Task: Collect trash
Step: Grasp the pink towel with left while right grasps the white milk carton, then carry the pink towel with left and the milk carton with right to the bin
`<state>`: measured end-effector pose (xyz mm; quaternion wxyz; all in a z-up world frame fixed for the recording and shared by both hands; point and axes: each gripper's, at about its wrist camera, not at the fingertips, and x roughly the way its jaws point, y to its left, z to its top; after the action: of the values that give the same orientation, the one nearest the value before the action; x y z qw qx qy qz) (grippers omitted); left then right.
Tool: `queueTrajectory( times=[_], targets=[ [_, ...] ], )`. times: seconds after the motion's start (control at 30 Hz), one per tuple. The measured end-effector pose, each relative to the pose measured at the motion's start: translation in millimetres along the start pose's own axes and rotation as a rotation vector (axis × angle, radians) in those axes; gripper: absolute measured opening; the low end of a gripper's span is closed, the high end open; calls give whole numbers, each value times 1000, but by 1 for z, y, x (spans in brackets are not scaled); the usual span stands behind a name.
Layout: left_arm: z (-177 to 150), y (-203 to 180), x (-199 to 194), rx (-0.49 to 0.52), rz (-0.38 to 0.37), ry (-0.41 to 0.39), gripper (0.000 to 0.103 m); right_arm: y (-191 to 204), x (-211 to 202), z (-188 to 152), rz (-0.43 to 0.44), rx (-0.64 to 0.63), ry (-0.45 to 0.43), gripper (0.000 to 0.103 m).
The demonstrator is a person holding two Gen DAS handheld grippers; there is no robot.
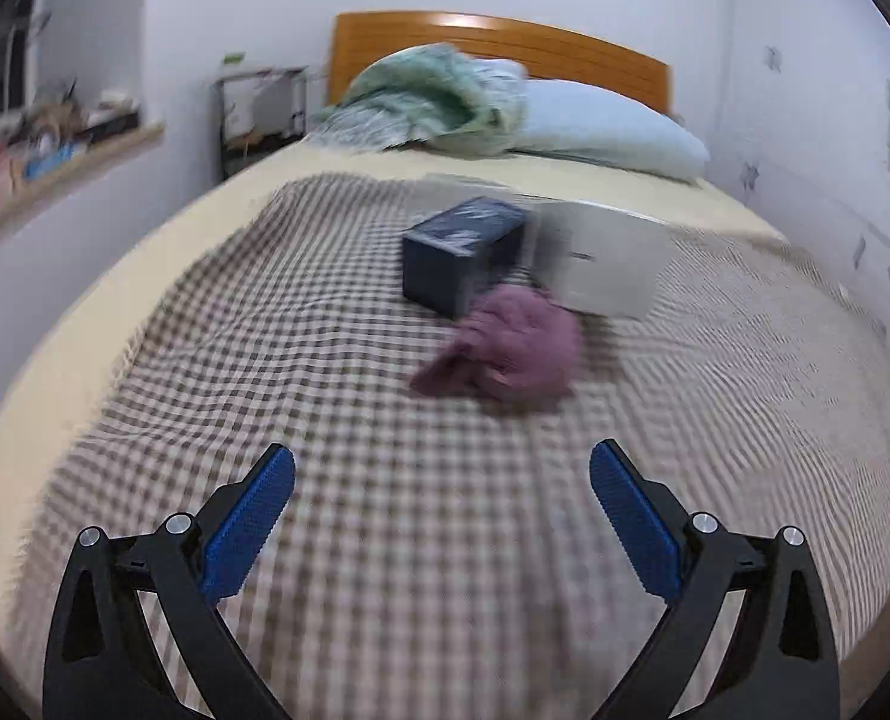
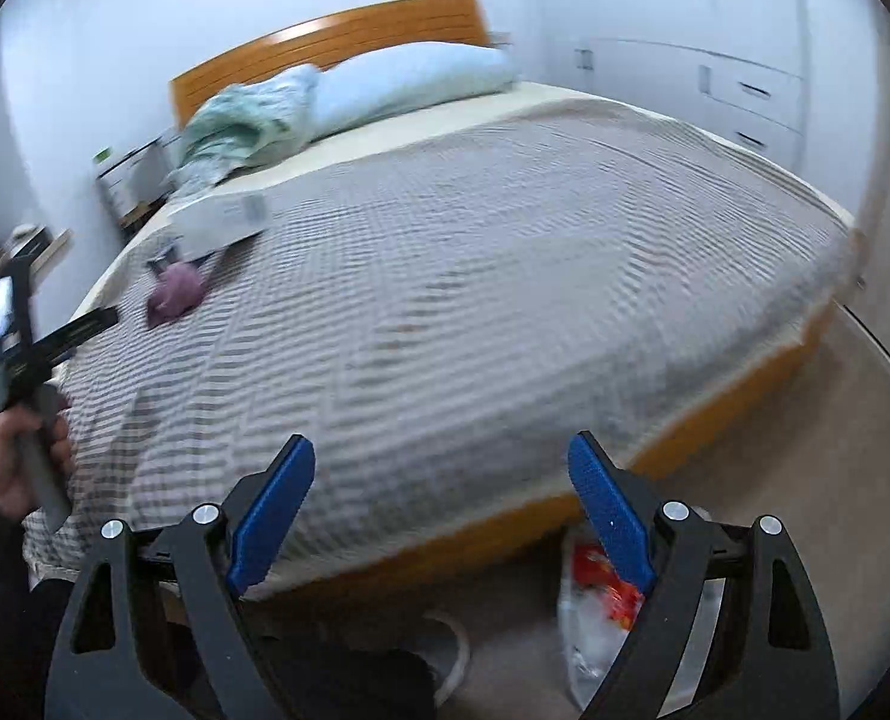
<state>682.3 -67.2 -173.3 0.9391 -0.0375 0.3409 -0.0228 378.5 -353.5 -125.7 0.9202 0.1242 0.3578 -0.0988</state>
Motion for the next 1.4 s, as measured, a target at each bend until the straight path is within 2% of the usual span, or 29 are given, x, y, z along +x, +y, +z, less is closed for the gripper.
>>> queueTrajectory(
  times=[0.03, 0.1, 0.17, 0.23, 0.27, 0.33, 0.4, 0.47, 0.5, 0.53, 0.57, 0.6, 0.63, 0.7, 0.73, 0.8, 0.83, 0.9, 1.0, 1.1, 1.17, 1.23, 1.3, 1.33, 1.4],
  targets=[
    [3, 4, 12, -6, -25, 11, 96, 10, 3, 1, 16, -12, -6, 83],
    [16, 1, 31, 73, -45, 31, 96, 30, 13, 5, 39, -52, -9, 83],
    [24, -9, 45, 198, -86, -21, 96, 51, 27, 14, 36, -103, 4, 83],
    [31, -16, 61, 283, -61, -46, 96, 67, 41, 23, 33, -152, 13, 83],
    [34, -16, 71, 301, -49, -26, 96, 77, 48, 29, 30, -175, 11, 83],
    [40, -5, 90, 270, -78, 31, 94, 91, 62, 45, 34, -194, 10, 83],
    [45, 4, 99, 212, -156, 59, 94, 102, 73, 62, 53, -183, 4, 83],
    [50, 13, 109, 136, -260, 89, 88, 117, 88, 82, 80, -172, 1, 83],
    [48, 13, 117, 110, -311, 109, 78, 124, 97, 91, 89, -176, -4, 83],
    [46, 11, 122, 87, -376, 147, 61, 136, 105, 101, 96, -184, -9, 83],
    [46, 9, 123, 67, -437, 182, 51, 147, 116, 113, 104, -194, -7, 83],
    [47, 7, 121, 44, -476, 207, 37, 159, 128, 126, 114, -195, 1, 83],
    [48, 5, 120, 43, -468, 213, 27, 167, 136, 137, 127, -189, 1, 83],
    [58, 9, 115, 24, -491, 228, 12, 191, 157, 162, 169, -184, 14, 83],
    [60, 15, 108, -4, -519, 231, 8, 203, 169, 174, 176, -191, 28, 83],
    [67, 38, 90, -96, -566, 206, 4, 224, 190, 192, 190, -204, 72, 83],
    [72, 57, 80, -172, -587, 181, 3, 235, 202, 200, 199, -210, 94, 83],
    [78, 82, 66, -256, -603, 138, 3, 261, 225, 213, 195, -236, 141, 83],
    [82, 119, 43, -340, -531, 48, 3, 293, 255, 209, 132, -315, 192, 83],
    [81, 152, 44, -448, -531, 9, 3, 311, 290, 192, -24, -413, 228, 83],
    [79, 160, 44, -473, -500, -5, 3, 306, 307, 185, -98, -403, 233, 83],
    [77, 162, 47, -471, -456, 12, 3, 292, 319, 181, -82, -303, 267, 83],
    [77, 161, 47, -464, -441, 24, 3, 272, 323, 176, -22, -183, 301, 82],
    [76, 159, 47, -461, -435, 30, 3, 265, 322, 175, -3, -148, 304, 75],
    [78, 158, 50, -456, -437, 33, 3, 253, 313, 173, 43, -114, 279, 74]
  ],
)
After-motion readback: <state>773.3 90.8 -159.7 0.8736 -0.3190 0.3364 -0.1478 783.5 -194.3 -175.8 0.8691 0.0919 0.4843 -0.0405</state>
